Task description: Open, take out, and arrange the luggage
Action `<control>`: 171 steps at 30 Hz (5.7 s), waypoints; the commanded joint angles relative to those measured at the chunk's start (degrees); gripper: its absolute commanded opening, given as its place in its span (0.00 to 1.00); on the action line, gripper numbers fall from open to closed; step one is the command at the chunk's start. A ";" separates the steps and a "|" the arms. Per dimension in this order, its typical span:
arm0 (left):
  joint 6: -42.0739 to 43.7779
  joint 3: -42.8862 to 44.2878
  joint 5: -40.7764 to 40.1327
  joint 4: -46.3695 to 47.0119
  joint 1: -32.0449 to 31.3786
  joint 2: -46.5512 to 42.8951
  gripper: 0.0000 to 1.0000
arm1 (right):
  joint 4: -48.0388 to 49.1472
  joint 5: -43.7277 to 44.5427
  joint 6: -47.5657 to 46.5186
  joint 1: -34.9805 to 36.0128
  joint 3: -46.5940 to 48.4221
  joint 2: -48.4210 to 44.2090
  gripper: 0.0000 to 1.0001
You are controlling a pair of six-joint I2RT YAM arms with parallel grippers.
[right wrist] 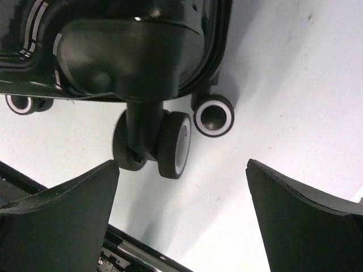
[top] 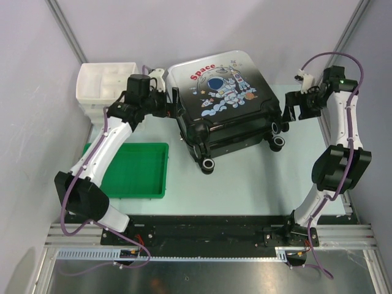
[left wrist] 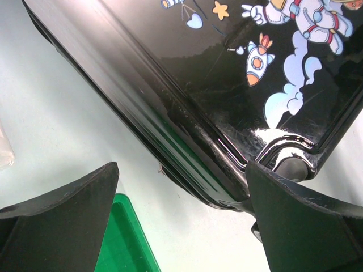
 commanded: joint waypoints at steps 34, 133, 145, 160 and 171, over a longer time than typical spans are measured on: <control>7.34 34.90 11.40 7.69 -5.45 32.55 0.97 | 7.44 -10.91 19.46 23.61 -36.59 -30.83 0.99; 33.00 22.21 19.04 -2.25 4.31 15.28 1.00 | 48.24 -21.10 -18.14 -6.08 -48.37 -15.19 0.00; 27.40 5.76 7.85 -2.34 -3.14 -4.60 1.00 | 45.48 -16.56 -14.05 -13.38 -49.77 -18.00 0.80; 8.85 0.29 -7.93 3.64 -20.12 -8.30 1.00 | 89.61 1.46 -1.27 0.32 -67.26 -20.47 0.66; 4.37 -0.41 -20.42 5.40 -35.59 -5.22 1.00 | 100.08 1.84 -2.41 2.08 -70.78 -21.95 0.40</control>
